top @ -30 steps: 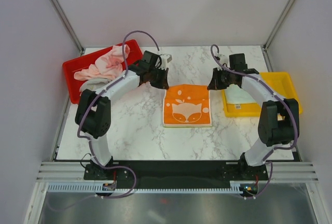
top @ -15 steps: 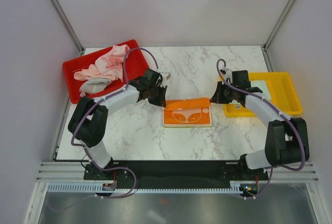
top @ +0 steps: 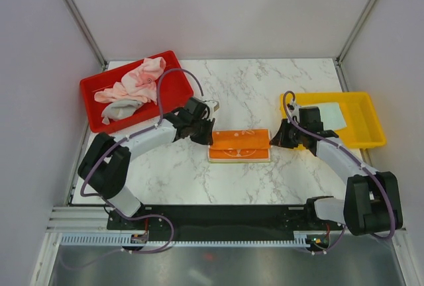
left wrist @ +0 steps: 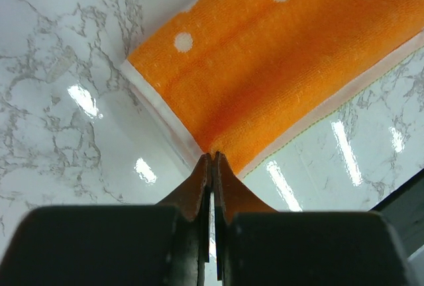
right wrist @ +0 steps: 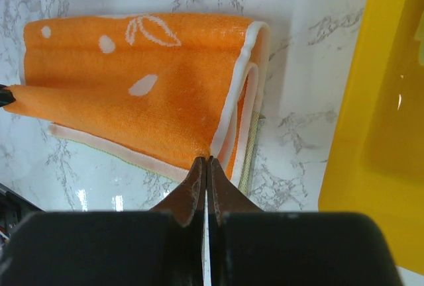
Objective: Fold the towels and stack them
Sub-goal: Fold the towel
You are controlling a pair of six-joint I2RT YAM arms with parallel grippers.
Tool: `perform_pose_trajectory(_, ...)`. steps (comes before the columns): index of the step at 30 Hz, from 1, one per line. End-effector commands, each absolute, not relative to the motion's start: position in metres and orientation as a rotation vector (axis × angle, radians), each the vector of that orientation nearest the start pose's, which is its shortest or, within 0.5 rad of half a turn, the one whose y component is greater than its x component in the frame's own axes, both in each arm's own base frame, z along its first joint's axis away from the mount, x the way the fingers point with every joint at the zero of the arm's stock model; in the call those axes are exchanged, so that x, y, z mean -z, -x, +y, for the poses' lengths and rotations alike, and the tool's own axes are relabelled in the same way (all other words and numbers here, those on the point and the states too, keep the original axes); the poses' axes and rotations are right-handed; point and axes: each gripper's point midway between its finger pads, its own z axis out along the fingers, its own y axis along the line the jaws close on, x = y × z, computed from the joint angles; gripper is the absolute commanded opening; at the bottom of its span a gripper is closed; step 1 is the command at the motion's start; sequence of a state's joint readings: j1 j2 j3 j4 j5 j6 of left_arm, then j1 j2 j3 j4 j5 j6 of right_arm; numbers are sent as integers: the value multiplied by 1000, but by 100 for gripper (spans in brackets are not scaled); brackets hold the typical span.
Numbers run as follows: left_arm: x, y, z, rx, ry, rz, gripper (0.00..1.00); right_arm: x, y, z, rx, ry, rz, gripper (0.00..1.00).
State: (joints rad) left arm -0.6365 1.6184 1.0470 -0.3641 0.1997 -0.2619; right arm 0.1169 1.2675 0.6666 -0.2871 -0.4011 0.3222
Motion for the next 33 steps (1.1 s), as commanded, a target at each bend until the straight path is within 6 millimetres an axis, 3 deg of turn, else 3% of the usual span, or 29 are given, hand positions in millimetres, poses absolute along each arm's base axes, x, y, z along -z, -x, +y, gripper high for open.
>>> perform_pose_trajectory(1, -77, -278, -261, 571, -509, 2521, 2, -75, -280, 117, -688, -123, 2438, 0)
perform_pose_trajectory(9, -67, -270, -255, 537, -487, 2539, 2, -69, -266, 118, -698, -124, 2445, 0)
perform_pose_trajectory(17, -58, -256, -263, 566, -519, 2573, 6, -60, -262, 117, -683, -117, 2473, 5)
perform_pose_trajectory(19, -64, -252, -267, 612, -518, 2567, 18, -62, -263, 116, -673, -123, 2464, 9)
perform_pose_trajectory(21, -66, -246, -267, 641, -521, 2567, 28, -66, -263, 114, -661, -152, 2467, 20)
perform_pose_trajectory(24, -63, -242, -255, 583, -482, 2593, 41, -72, -260, 109, -637, -212, 2470, 34)
perform_pose_trajectory(26, -67, -242, -252, 565, -454, 2597, 44, -79, -259, 106, -614, -228, 2454, 39)
perform_pose_trajectory(30, -83, -248, -258, 592, -404, 2564, 48, -104, -266, 98, -559, -228, 2390, 42)
perform_pose_trajectory(33, -100, -250, -274, 673, -393, 2531, 48, -113, -271, 108, -625, -205, 2382, 41)
